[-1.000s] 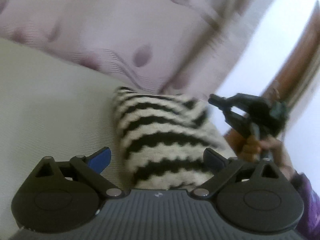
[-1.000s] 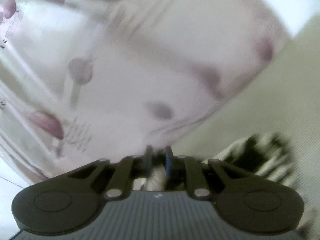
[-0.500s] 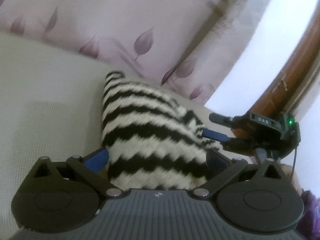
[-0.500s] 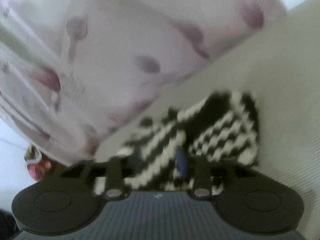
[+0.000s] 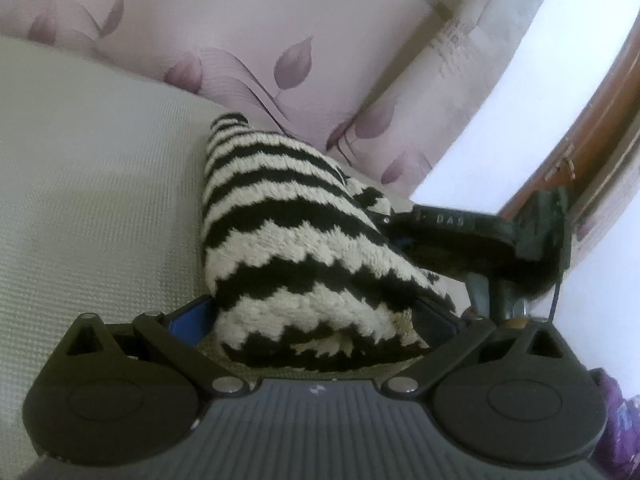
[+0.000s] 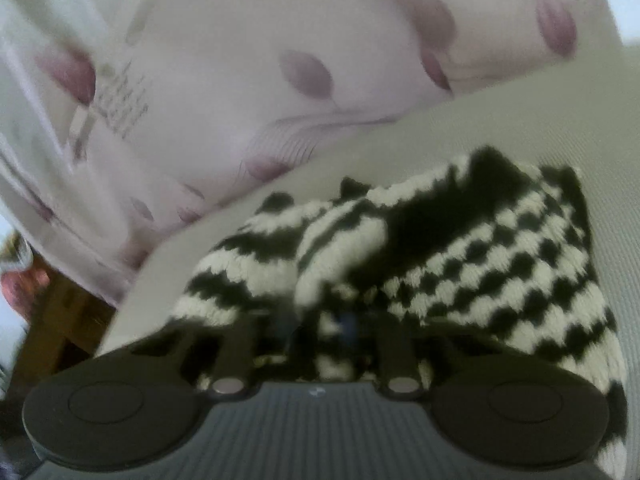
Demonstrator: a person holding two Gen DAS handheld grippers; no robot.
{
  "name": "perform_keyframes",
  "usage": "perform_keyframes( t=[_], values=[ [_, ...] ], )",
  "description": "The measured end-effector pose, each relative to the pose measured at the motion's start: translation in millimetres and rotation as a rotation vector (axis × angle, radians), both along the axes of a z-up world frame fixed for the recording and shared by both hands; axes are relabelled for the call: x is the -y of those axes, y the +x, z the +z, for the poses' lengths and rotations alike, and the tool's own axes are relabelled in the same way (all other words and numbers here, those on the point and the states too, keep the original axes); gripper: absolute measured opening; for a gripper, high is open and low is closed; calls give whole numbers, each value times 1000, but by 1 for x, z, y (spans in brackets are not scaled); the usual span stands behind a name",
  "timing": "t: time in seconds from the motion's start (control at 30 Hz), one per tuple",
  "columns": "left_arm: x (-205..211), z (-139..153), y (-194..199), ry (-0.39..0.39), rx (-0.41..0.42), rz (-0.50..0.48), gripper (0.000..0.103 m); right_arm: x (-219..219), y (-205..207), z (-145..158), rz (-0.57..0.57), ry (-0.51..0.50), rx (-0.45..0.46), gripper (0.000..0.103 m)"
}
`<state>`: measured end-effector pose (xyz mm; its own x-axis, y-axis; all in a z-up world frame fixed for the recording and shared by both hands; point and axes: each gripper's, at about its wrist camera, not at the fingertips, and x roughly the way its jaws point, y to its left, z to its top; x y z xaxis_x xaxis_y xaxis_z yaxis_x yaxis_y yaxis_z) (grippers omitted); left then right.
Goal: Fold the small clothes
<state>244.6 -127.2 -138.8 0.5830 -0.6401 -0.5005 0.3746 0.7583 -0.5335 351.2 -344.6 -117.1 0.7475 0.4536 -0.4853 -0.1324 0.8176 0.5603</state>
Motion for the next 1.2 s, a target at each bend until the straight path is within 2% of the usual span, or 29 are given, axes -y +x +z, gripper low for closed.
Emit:
perform_keyframes(
  t=[0.13, 0.27, 0.37, 0.47, 0.5, 0.6, 0.7, 0.8, 0.87, 0.93, 1.0, 1.1, 1.2],
  values=[
    [-12, 19, -5, -26, 32, 24, 102, 31, -10, 31, -28, 14, 115, 14],
    [-9, 37, -10, -21, 96, 12, 102, 72, -24, 62, -81, -63, 169, 14],
    [6, 39, -10, -9, 116, -15, 102, 97, -22, 55, -99, -99, 130, 14],
    [21, 36, -11, 30, 135, -38, 102, 107, -11, 27, -105, -169, 45, 14],
    [26, 35, -12, 45, 142, -41, 102, 111, -11, 16, -115, -157, 29, 14],
    [36, 32, -8, 65, 164, -45, 102, 120, -16, -2, -115, -10, 47, 14],
    [46, 37, -8, 78, 205, -37, 101, 115, -20, -3, -101, 18, 72, 14],
    [55, 44, -6, 73, 277, -30, 99, 117, -22, -6, -85, 132, 92, 14],
    [65, 43, -5, 96, 312, -41, 97, 114, -22, -8, -77, 104, 100, 15],
    [75, 35, 1, 124, 294, -63, 89, 120, -17, -17, -77, 149, 68, 17],
    [84, 24, 7, 174, 261, -90, 87, 134, -19, -25, -124, 207, 26, 25],
    [85, 11, 7, 209, 256, -94, 88, 155, -52, -12, -218, 212, 118, 28],
    [80, 0, 9, 230, 215, -99, 92, 148, -82, 9, -168, 173, 196, 28]
  ],
)
